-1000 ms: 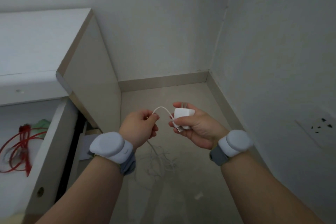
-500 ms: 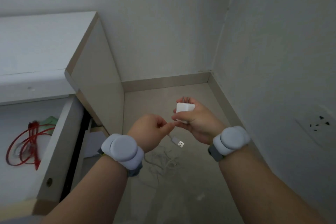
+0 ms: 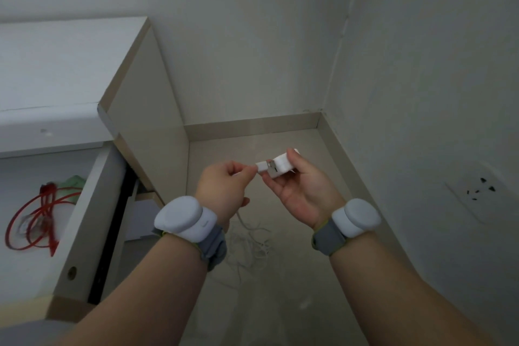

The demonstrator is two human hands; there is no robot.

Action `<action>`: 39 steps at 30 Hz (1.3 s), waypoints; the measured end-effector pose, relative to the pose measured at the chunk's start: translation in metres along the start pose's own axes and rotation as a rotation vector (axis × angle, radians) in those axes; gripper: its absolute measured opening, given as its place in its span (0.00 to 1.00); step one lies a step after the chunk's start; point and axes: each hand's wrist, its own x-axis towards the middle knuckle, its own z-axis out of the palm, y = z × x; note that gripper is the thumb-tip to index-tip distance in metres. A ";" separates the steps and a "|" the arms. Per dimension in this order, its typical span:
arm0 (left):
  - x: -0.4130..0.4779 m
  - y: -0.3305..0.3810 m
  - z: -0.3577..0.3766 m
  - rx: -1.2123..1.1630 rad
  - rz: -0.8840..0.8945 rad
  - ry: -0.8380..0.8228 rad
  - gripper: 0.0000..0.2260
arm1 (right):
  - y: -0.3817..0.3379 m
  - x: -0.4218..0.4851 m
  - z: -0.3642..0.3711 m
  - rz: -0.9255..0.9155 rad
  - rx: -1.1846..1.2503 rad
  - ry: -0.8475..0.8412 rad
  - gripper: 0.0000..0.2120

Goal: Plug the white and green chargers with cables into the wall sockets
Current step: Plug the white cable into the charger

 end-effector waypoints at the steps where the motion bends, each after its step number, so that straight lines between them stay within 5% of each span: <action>1: -0.001 0.001 0.002 -0.007 0.012 0.016 0.10 | 0.001 0.000 0.000 -0.001 0.016 -0.007 0.08; 15: -0.007 -0.003 0.010 -0.016 0.053 0.135 0.11 | 0.014 0.000 -0.001 -0.104 0.053 0.014 0.06; 21: -0.008 -0.005 0.013 -0.146 -0.091 0.093 0.11 | 0.018 0.004 -0.006 -0.101 0.045 0.015 0.06; 39: -0.011 0.000 0.009 0.004 -0.062 -0.019 0.08 | 0.011 -0.002 -0.007 -0.121 -0.010 -0.001 0.09</action>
